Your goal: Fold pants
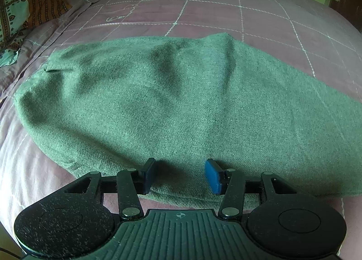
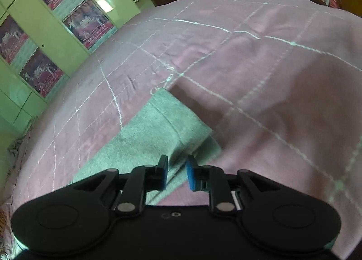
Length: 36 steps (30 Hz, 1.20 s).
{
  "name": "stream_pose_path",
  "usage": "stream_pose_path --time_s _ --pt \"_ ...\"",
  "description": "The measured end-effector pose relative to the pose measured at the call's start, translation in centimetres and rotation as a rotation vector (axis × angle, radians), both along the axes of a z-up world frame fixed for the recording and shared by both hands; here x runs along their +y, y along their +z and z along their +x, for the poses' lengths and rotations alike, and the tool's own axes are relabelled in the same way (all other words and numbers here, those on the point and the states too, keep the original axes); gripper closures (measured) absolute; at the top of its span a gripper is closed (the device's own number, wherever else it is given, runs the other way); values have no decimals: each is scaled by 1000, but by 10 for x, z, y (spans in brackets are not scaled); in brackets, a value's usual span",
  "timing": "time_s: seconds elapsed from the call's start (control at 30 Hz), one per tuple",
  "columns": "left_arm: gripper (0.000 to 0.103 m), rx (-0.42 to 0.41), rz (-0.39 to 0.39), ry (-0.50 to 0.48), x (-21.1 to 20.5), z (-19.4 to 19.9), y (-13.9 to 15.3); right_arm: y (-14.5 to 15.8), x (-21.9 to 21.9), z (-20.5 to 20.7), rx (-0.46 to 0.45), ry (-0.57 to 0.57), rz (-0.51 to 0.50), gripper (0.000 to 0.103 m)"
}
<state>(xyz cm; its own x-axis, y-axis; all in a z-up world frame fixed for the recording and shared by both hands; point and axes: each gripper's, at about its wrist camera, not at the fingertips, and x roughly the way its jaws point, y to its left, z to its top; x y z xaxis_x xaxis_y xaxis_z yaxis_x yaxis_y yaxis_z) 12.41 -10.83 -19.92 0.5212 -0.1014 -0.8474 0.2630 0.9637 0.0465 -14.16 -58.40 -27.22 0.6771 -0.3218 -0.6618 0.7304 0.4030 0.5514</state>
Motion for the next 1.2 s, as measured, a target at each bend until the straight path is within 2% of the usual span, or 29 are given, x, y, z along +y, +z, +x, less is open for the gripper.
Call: stream_pose_path --time_s 0.07,0.13,0.2,0.3,0.43,0.53,0.63,0.7,0.73,0.8,0.83,0.87,0.93,1.07,1.2 --pt "52 0 -4 -3 1 0 0 -3 0 -4 0 -25 26 70" --pt "51 -3 -5 -10 1 -1 0 -9 -5 -6 -8 -61 60 64" --pt "51 -8 -3 -12 1 -2 0 -15 -9 -2 -23 -68 93 67" --pt "50 -12 2 -8 -1 -3 0 -17 -11 9 -23 -77 85 72" --pt "47 -19 15 -10 -3 -4 -1 -18 -12 19 -16 -82 72 88" --pt "45 -21 11 -11 -2 -4 -2 2 -7 26 -30 -31 -19 90" --pt "43 -26 9 -11 -2 -4 -2 50 3 24 -104 17 -191 91" --pt "41 -35 14 -10 -3 -6 -4 56 7 24 -62 30 -273 91" --pt "40 -41 23 -14 -5 -6 -5 45 5 26 -3 31 -259 91" --pt "39 -47 36 -22 -6 -6 -5 1 -7 33 148 26 -115 89" --pt "39 -45 36 -24 -6 -5 -5 -11 -7 34 168 30 -83 88" --pt "39 -42 34 -27 -5 -4 -4 -11 -4 32 156 23 -110 77" --pt "39 -39 34 -36 -6 -2 0 1 3 30 167 12 -164 66" --pt "39 -75 1 -58 -13 -1 16 34 13 22 117 27 -271 66" --pt "39 -71 -36 -103 -42 5 26 53 48 65 83 253 -354 69"
